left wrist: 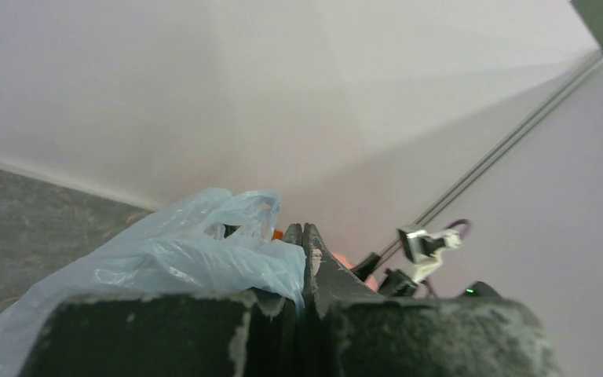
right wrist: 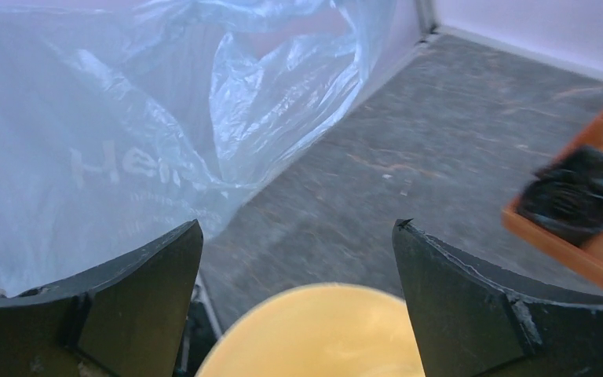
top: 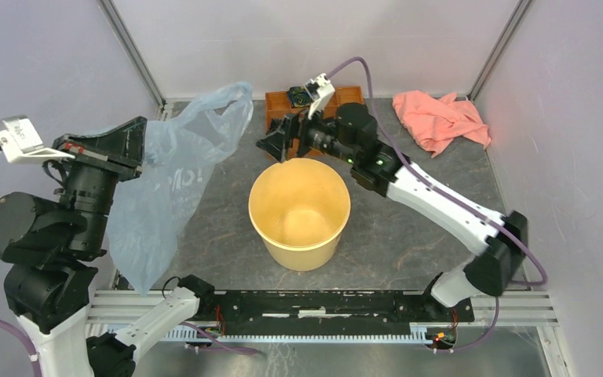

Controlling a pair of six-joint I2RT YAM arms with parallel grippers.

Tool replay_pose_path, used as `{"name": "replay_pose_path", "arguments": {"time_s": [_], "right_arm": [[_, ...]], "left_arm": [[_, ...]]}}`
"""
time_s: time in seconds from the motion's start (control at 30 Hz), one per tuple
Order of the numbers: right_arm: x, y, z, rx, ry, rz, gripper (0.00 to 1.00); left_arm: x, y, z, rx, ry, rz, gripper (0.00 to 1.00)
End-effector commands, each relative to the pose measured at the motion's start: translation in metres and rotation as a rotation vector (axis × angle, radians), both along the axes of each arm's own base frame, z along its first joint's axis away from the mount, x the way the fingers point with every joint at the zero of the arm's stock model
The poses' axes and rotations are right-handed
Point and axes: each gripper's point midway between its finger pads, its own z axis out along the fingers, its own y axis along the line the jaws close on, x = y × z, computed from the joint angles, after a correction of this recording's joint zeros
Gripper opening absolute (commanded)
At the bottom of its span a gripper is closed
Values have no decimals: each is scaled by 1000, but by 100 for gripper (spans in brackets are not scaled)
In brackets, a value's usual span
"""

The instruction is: Put the trash bags into the trash bin

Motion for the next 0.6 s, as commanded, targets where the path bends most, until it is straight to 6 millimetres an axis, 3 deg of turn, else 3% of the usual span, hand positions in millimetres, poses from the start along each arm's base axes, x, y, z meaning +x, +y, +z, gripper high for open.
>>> {"name": "replay_pose_path", "arguments": {"time_s": [0.0,0.2,0.3,0.37,0.43,0.5,0.57], "right_arm": [[-4,43,56,254,37,171,98],[-7,78,95,410,-25,208,98],[6,92,94,404,-26,85,98],[22,91,83,378,3,-34,86],[31,83,80,409,-7,-105,67],[30,75,90,432,-51,-125,39],[27,63,104,406,-127,-142,17]], "left_arm": [[-11,-3,40,-13,-134,-41,2],[-17,-20,60,-48,-209,-138,2],[-19,-35,70,-42,-246,-218,2],[-22,-52,76,-24,-272,-303,2],[-27,-68,80,-12,-297,-392,2],[-33,-79,83,1,-318,-462,2],[-36,-83,84,6,-329,-489,2]]}}
